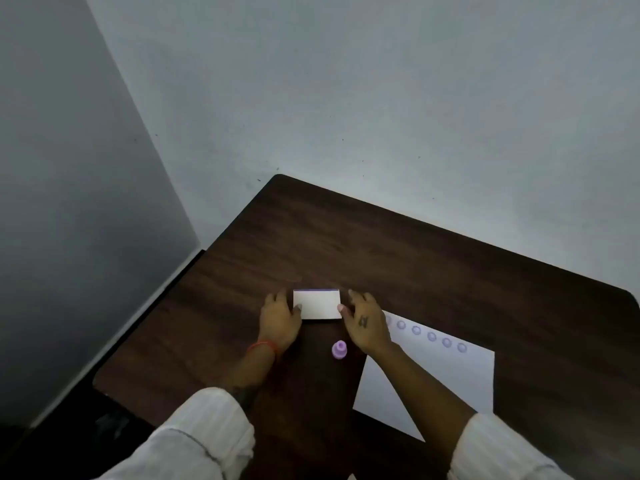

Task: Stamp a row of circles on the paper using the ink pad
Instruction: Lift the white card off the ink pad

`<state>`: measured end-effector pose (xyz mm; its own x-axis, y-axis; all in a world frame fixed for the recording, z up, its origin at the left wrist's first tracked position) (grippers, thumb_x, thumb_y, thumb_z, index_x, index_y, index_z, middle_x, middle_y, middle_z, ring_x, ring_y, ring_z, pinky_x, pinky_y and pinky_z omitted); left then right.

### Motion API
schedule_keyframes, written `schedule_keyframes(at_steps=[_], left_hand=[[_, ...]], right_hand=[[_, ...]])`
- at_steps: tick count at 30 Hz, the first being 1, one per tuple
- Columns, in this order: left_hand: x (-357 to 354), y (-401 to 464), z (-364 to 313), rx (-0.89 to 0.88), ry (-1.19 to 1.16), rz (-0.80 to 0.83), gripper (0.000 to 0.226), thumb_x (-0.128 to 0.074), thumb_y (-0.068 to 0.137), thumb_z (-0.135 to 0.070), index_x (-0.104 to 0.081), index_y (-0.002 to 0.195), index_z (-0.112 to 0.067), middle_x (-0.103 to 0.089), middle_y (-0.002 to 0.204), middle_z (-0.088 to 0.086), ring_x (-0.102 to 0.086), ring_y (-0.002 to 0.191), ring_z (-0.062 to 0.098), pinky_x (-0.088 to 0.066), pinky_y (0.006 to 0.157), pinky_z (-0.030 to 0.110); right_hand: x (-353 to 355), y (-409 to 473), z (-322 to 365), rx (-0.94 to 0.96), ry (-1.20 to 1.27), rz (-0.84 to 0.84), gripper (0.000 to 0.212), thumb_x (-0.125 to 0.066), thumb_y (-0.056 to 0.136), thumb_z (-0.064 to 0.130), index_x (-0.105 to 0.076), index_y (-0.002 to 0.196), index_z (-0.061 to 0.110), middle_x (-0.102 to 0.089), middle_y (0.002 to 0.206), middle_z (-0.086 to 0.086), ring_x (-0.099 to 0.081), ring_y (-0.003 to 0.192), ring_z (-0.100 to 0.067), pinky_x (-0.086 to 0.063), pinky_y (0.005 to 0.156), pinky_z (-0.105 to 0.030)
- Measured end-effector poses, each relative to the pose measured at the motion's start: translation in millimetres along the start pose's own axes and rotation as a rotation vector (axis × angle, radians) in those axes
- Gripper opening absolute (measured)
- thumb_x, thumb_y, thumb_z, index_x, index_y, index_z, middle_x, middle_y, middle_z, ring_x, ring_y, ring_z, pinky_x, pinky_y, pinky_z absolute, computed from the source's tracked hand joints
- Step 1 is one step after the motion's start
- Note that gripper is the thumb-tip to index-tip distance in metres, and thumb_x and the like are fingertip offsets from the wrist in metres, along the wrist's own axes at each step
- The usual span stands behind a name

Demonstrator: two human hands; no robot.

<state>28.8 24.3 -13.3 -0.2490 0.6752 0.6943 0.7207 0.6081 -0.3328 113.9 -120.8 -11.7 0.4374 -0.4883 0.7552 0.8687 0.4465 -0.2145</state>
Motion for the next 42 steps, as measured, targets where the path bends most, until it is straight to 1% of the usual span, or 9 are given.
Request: schedule_keyframes(at_steps=[3,7,11,17,22,28,34,38,42], left_hand=[[-3.4,4.9,-2.3,-0.023,-0.020,0.024,0.043,-0.050,0.092,-0.019,-0.044,0.133,-0.008,-0.047,0.135,0.021,-0.046,0.122,0.032,-0.039,0.105,0.042],[-8.6,6.9,-4.6,-0.020,-0.028,0.031,0.045,-0.051,0.091,-0.016,-0.042,0.134,-0.008,-0.048,0.134,0.020,-0.047,0.122,0.030,-0.037,0.107,0.042],[-8.4,4.7,-8.6,-0.020,0.006,0.000,0.044,-0.050,0.092,-0.017,-0.043,0.133,-0.005,-0.046,0.133,0.019,-0.052,0.115,0.030,-0.039,0.104,0.037],[1.2,-2.2,-12.9,-0.062,0.002,-0.072,0.043,-0.049,0.092,-0.022,-0.044,0.131,-0.004,-0.047,0.128,0.020,-0.054,0.109,0.033,-0.041,0.099,0.038],[27.9,-13.4,0.5,-0.066,-0.079,-0.195,0.041,-0.051,0.092,-0.020,-0.047,0.129,-0.003,-0.048,0.128,0.019,-0.053,0.109,0.030,-0.043,0.096,0.036],[50.5,-33.9,42.6,0.016,-0.129,-0.310,0.040,-0.058,0.088,-0.018,-0.053,0.124,-0.003,-0.053,0.123,0.020,-0.056,0.104,0.032,-0.045,0.095,0.038],[43.2,-47.0,71.9,0.081,-0.089,-0.242,0.041,-0.060,0.087,-0.019,-0.053,0.125,-0.006,-0.053,0.123,0.019,-0.057,0.104,0.032,-0.047,0.097,0.041],[41.3,-46.7,73.6,0.074,-0.058,-0.232,0.041,-0.059,0.087,-0.019,-0.053,0.125,-0.007,-0.053,0.122,0.018,-0.056,0.106,0.032,-0.046,0.097,0.043],[39.8,-44.7,74.6,0.088,-0.038,-0.211,0.047,-0.060,0.086,-0.019,-0.047,0.130,-0.007,-0.049,0.129,0.018,-0.053,0.111,0.032,-0.045,0.100,0.042]], right_hand=[[-3.9,6.6,2.3,-0.025,0.015,0.028,0.042,-0.057,0.089,0.022,-0.047,0.129,0.011,-0.053,0.128,-0.015,-0.052,0.116,-0.028,-0.044,0.097,-0.035],[-6.3,10.6,3.2,-0.037,0.013,0.043,0.042,-0.059,0.087,0.016,-0.049,0.128,0.012,-0.055,0.124,-0.015,-0.053,0.114,-0.028,-0.045,0.098,-0.037],[-5.1,12.0,3.1,-0.028,-0.008,0.023,0.041,-0.059,0.086,0.015,-0.051,0.127,0.011,-0.057,0.121,-0.016,-0.054,0.111,-0.029,-0.045,0.097,-0.036],[-2.3,9.7,12.2,-0.026,-0.002,-0.075,0.046,-0.059,0.087,0.016,-0.046,0.131,0.009,-0.053,0.130,-0.015,-0.052,0.117,-0.029,-0.043,0.101,-0.035],[-10.1,1.2,36.8,0.058,0.048,-0.086,0.045,-0.060,0.087,0.017,-0.048,0.130,0.011,-0.053,0.130,-0.011,-0.054,0.115,-0.027,-0.046,0.096,-0.032],[-42.3,-18.2,62.5,0.163,0.072,0.035,0.052,-0.060,0.086,0.015,-0.041,0.134,0.013,-0.051,0.129,-0.010,-0.056,0.111,-0.024,-0.045,0.100,-0.033],[-71.1,-33.2,56.0,0.141,0.001,0.163,0.058,-0.064,0.082,0.008,-0.040,0.134,0.013,-0.052,0.130,-0.011,-0.057,0.110,-0.023,-0.047,0.100,-0.034],[-76.4,-36.0,51.0,0.152,-0.023,0.182,0.058,-0.065,0.081,0.007,-0.040,0.134,0.012,-0.051,0.133,-0.010,-0.055,0.114,-0.022,-0.046,0.102,-0.035],[-74.9,-35.0,50.7,0.156,-0.025,0.200,0.057,-0.066,0.080,0.009,-0.043,0.132,0.013,-0.049,0.135,-0.009,-0.055,0.115,-0.021,-0.046,0.102,-0.036]])
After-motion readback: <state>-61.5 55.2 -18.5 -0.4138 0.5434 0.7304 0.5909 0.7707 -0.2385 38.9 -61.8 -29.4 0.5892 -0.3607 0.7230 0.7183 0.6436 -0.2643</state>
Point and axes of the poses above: each hand's wrist, its own y-axis towards the middle knuckle, its own x-axis out of the back of the hand, z = x × y, the point moved 4 cm from there along y, towards the middle knuckle
